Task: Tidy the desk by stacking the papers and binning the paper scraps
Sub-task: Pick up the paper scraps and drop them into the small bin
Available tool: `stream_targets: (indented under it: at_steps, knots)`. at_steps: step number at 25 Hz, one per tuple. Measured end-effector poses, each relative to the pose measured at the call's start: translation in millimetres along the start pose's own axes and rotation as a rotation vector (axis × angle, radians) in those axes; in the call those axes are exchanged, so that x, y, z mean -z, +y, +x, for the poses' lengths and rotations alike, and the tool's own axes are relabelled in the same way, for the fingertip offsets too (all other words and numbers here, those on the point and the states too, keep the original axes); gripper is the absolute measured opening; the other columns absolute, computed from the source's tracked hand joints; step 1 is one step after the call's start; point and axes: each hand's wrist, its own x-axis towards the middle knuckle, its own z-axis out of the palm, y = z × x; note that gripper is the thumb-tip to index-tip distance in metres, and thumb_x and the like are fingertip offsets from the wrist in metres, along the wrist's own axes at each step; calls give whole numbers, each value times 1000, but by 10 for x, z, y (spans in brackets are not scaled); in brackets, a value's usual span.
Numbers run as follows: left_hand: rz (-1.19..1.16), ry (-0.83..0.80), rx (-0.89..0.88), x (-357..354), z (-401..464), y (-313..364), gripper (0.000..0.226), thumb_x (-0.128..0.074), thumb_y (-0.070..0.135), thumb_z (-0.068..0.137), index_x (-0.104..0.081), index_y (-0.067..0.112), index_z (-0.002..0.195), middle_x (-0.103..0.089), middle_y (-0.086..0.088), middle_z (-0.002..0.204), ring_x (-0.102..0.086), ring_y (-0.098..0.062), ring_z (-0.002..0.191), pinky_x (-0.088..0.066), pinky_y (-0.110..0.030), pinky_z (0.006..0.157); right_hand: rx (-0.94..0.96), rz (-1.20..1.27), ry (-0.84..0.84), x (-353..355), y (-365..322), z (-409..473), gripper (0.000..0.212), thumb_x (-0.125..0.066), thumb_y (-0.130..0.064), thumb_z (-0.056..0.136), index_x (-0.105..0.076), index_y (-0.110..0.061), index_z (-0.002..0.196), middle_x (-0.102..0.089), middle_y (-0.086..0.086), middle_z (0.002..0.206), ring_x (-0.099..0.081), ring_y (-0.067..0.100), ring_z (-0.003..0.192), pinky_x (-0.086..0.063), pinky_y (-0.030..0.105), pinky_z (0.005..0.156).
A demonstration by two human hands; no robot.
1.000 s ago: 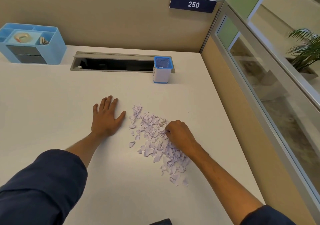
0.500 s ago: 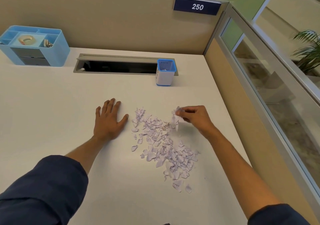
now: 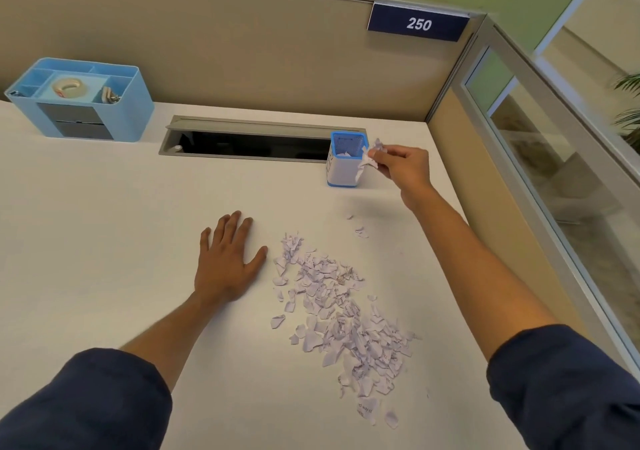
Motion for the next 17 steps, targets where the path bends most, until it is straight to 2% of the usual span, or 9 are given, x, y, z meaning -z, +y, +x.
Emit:
stream_targets:
  at_steps: [2, 5, 8, 11, 15, 17]
  knots:
    - [-8, -1, 4, 4, -2, 1, 73, -23, 64, 90, -32, 23, 150, -22, 0, 161, -14, -20, 149, -8, -46, 120, 22, -51, 21, -121, -41, 184, 27, -80, -12, 77, -73, -1, 101, -72, 9, 91, -68, 18, 76, -56, 18, 65]
    - [-3, 1, 7, -6, 3, -8, 73, -23, 64, 91, -31, 23, 150, -22, 0, 162, -14, -20, 149, -8, -46, 120, 94, -177, 68, -281, -63, 424, 26, -79, -17, 78, -74, -4, 100, -72, 7, 88, -68, 18, 76, -59, 27, 73]
    - [-4, 3, 5, -13, 5, -1, 72, -23, 64, 91, -32, 23, 150, -22, 0, 162, -15, -20, 149, -9, -46, 120, 240, -407, 79, -412, -84, 548, 24, -74, -23, 84, -75, -5, 99, -73, 8, 93, -64, 15, 76, -53, 20, 65]
    - [-11, 4, 12, 0, 2, 11, 72, -24, 64, 91, -32, 23, 150, -22, 1, 162, -14, -19, 150, -8, -46, 120, 323, -589, 26, -490, -65, 616, 23, -69, -24, 88, -75, -4, 98, -73, 9, 97, -60, 13, 81, -42, 14, 56]
    - [-9, -2, 17, 7, 3, 9, 71, -24, 63, 91, -30, 24, 151, -20, 2, 162, -12, -18, 150, -7, -45, 120, 317, -805, -127, -535, -85, 682, 22, -70, -22, 87, -74, -3, 96, -72, 14, 96, -62, 17, 78, -44, 20, 59]
    - [-9, 1, 15, 6, 3, 11, 71, -24, 63, 91, -31, 24, 150, -21, 2, 162, -13, -18, 150, -7, -45, 120, 321, -873, -151, -540, -151, 708, 23, -73, -23, 84, -75, -5, 99, -72, 13, 96, -60, 17, 77, -46, 26, 64]
